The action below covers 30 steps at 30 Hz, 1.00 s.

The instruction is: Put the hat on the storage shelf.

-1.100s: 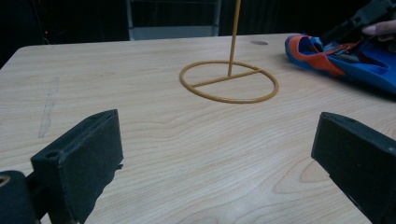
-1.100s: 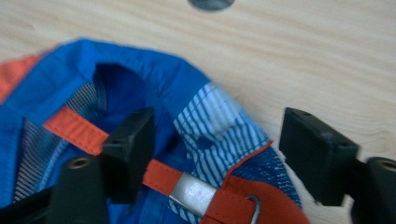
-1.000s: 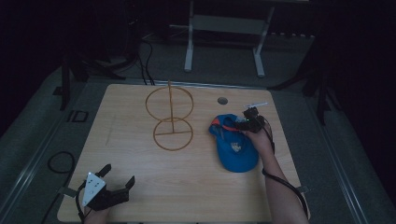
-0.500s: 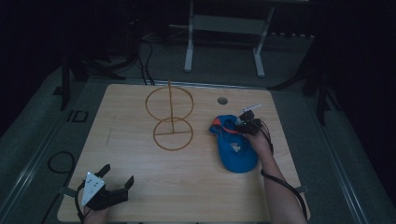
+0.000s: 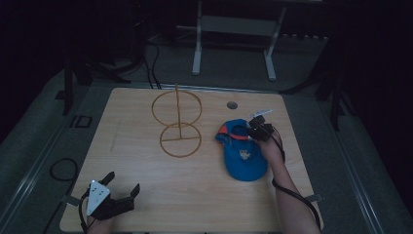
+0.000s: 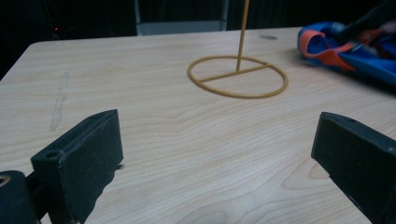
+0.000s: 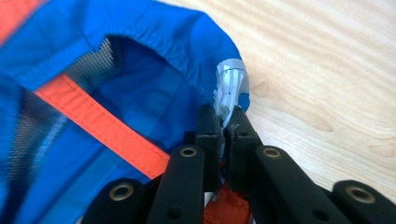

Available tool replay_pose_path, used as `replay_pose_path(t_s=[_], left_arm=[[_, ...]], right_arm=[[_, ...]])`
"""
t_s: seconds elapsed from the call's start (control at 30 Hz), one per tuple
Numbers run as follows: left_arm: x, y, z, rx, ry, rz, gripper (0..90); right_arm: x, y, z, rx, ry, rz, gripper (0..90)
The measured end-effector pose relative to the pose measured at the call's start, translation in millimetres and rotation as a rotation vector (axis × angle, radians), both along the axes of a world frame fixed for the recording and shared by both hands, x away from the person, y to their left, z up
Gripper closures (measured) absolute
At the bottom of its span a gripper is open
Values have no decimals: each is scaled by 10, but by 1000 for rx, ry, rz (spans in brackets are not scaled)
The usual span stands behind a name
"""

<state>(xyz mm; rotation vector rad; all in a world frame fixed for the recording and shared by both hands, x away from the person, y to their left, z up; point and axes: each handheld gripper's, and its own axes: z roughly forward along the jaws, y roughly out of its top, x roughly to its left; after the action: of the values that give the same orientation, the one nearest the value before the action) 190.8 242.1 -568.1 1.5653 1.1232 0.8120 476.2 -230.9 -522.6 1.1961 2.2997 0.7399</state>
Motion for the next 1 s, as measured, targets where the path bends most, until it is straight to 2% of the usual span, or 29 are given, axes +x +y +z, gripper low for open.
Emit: replay_pose_path(t_s=[0.27,0.4,0.63,0.73,0.8,0.87,0.93,1.0], left_arm=[[-34,-54,36,-10,-2,6,23],[-37,-70,40,1,-3,7,24],[-38,-72,50,-32,7,1,24],[-37,-88,69,-36,29,-3,24],[-48,-113,99,-54,51,-7,24],[-72,-161,150,-58,52,-20,24],[-84,-220,223,-38,52,-25,24],[-97,-275,293,-24,50,-36,24]], right_arm=[[-228,-45,306,86,-88,33,863],[-384,-25,489,101,-146,61,864],[-604,-6,848,135,-234,101,864],[-688,-17,988,153,-265,104,864],[-755,-33,1074,174,-287,117,864],[-833,-45,1152,176,-307,128,864],[-919,-71,1219,198,-326,138,864],[-1003,-80,1276,194,-343,147,865]])
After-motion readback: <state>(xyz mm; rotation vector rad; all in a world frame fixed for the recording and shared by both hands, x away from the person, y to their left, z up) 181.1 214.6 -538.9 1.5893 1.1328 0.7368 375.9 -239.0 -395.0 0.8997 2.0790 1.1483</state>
